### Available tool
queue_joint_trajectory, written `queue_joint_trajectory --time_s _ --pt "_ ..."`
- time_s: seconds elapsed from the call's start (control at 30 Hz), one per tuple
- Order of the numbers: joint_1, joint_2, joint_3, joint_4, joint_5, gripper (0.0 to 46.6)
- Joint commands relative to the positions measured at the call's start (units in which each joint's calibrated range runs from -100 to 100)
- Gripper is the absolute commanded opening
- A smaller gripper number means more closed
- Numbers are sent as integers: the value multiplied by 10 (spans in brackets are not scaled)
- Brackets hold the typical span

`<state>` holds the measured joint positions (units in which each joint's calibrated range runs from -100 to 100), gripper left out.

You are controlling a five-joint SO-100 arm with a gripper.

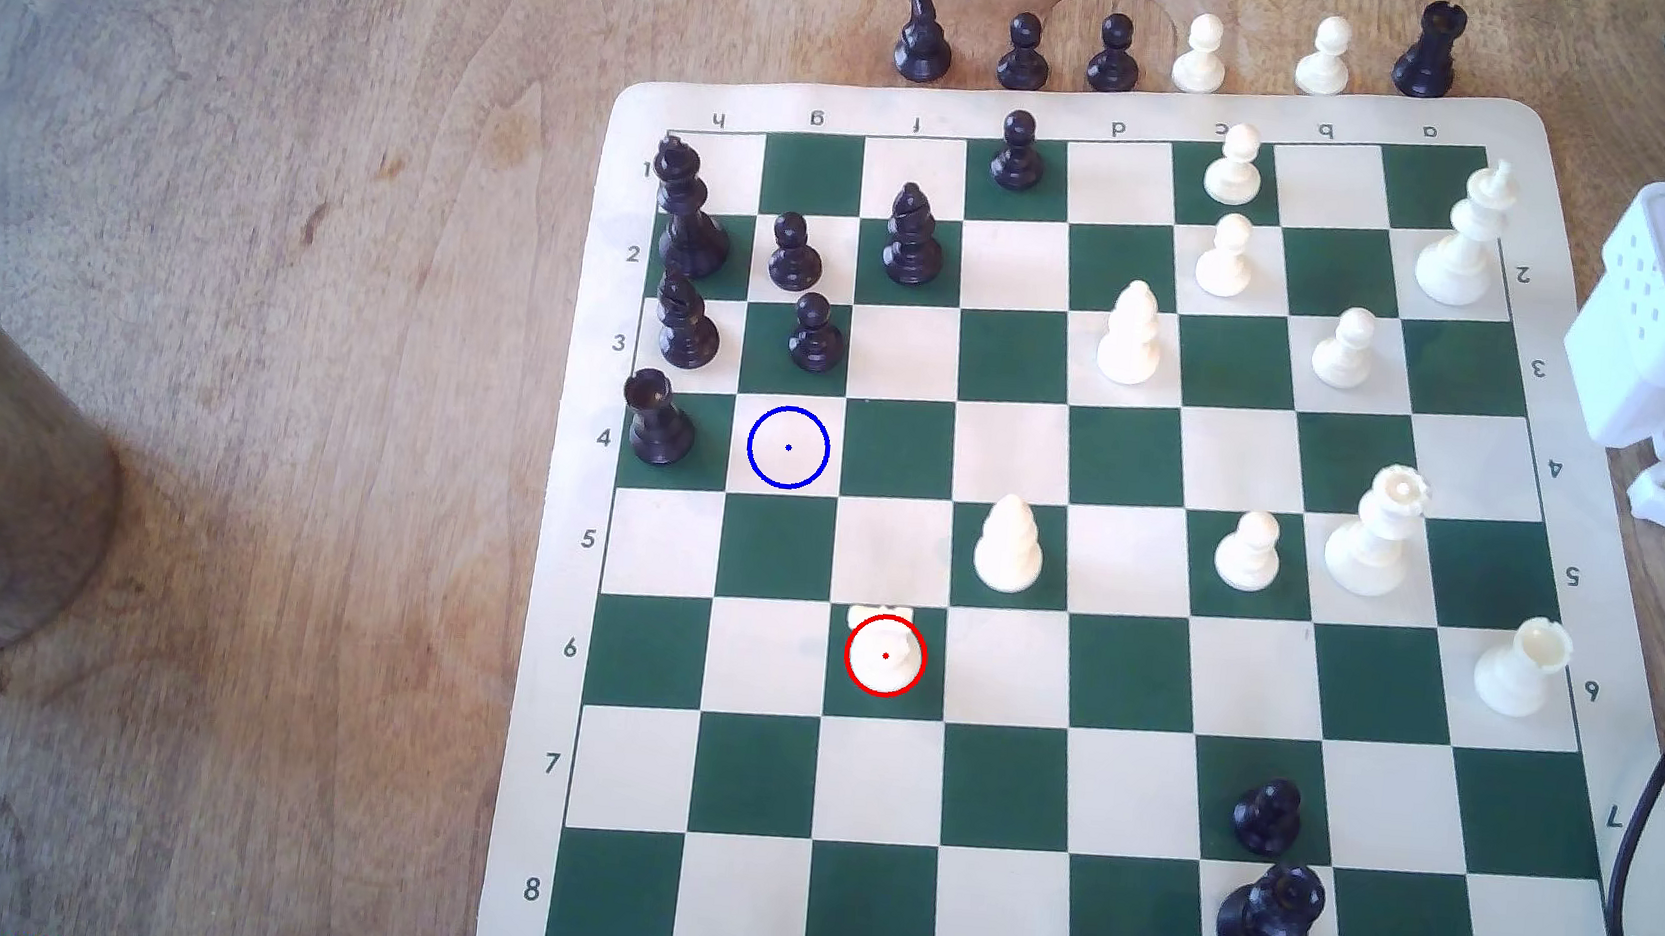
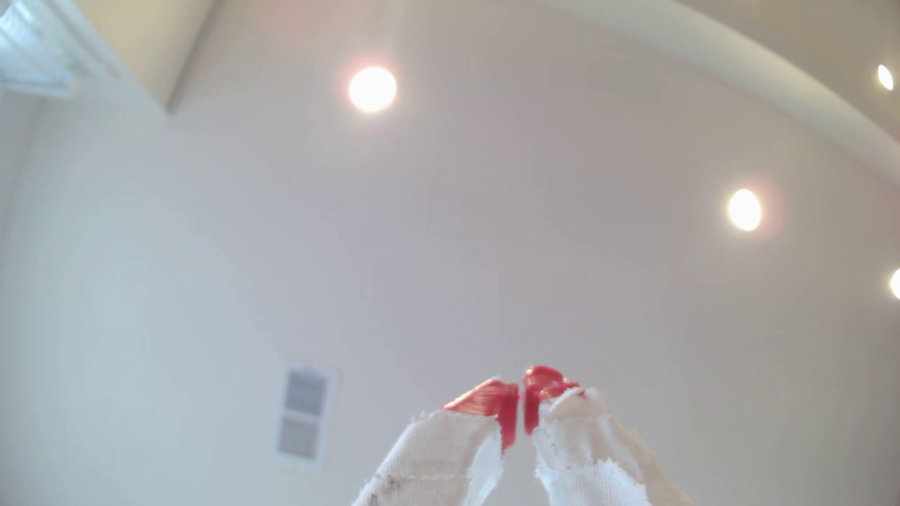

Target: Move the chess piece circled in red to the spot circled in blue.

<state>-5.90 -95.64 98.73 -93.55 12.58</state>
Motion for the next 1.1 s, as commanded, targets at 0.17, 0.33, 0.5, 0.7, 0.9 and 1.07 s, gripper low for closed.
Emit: queue_joint_trajectory --time_s 0.17,0.33,0.5,0.7,0.9,1.07 --pt "-26 -1 -5 3 -16 28" --pt "-35 -1 -118 260 -14 44" --pt "-16 -1 -228 514 -14 54" --pt "13 -1 -333 756 -18 68" --pt "44 9 -413 1062 -26 2" --pt "12 76 -451 1205 -39 3"
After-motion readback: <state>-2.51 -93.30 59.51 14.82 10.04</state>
